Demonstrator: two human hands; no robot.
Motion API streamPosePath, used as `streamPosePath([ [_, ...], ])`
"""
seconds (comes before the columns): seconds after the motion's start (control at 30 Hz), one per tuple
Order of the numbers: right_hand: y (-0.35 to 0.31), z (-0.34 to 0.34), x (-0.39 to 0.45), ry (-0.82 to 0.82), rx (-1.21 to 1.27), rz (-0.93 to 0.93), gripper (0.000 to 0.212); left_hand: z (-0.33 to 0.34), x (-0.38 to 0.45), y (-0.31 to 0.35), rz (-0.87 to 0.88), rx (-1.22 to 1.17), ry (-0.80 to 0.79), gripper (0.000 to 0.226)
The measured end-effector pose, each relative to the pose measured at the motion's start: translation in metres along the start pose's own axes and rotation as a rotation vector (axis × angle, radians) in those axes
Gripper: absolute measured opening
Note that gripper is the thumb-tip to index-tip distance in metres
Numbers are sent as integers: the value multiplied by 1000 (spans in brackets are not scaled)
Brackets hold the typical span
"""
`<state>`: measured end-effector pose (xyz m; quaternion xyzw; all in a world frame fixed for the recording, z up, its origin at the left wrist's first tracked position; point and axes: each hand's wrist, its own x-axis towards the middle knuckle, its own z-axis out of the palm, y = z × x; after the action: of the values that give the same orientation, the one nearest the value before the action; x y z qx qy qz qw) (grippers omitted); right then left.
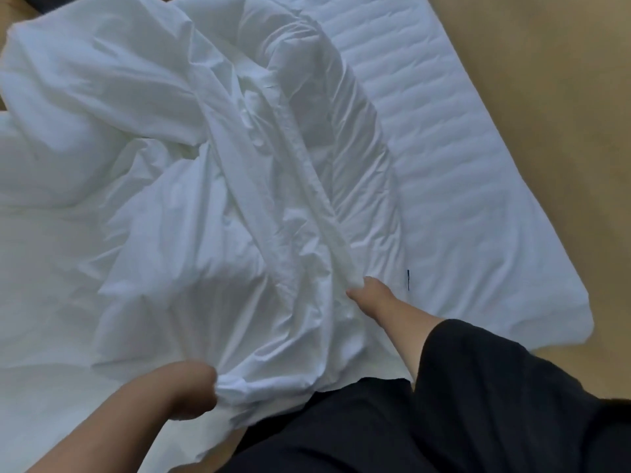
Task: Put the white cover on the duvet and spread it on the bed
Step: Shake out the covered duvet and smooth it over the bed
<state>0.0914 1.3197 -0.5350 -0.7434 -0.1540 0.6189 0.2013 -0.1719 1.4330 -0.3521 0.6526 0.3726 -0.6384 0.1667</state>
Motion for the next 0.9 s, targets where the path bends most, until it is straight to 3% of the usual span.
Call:
streamPosePath([
  [0.07,-24,12,-22,-133,3,-158,36,-14,-8,6,25,-63,41,22],
  [0.1,-37,19,-39,-196,10,-283,32,-21,-13,9,44,-188,138,17],
  [0.2,-73,34,-110,-482,-68,-578,34,-40,-30,21,143,-1044,432,28],
  [0.23,-79,42,-130,-570,-166,-641,35,-45,-33,26,182,-1285,418,37],
  [0.3,-77,65,-150,-675,-400,-759,27,-50,-34,35,237,-1480,411,45],
  [0.4,-71,85,-145,-698,-494,-677,45,-51,-37,39,203,-1837,527,23],
  [0.5,-51,74,-119,-624,-495,-526,51,-41,-50,26,317,-2282,287,39],
  [0.57,-30,64,-104,-652,-577,-448,40,-25,-59,15,370,-2338,165,57],
  [0.63,-8,62,-98,-743,-642,-387,38,-5,-62,11,366,-2302,72,52],
  [0.7,1,63,-96,-819,-449,-317,38,11,-63,6,327,-2285,20,48],
  [0.73,-2,65,-94,-796,-219,-270,38,17,-65,2,337,-2283,2,47],
  [0.8,-18,66,-80,-563,249,-187,49,21,-69,-9,415,-2263,-23,51],
  [0.87,-48,65,-71,-400,353,-304,55,23,-72,-20,487,-2239,-74,69],
  [0.9,-63,67,-75,-412,303,-382,44,25,-72,-25,512,-2230,-98,74],
])
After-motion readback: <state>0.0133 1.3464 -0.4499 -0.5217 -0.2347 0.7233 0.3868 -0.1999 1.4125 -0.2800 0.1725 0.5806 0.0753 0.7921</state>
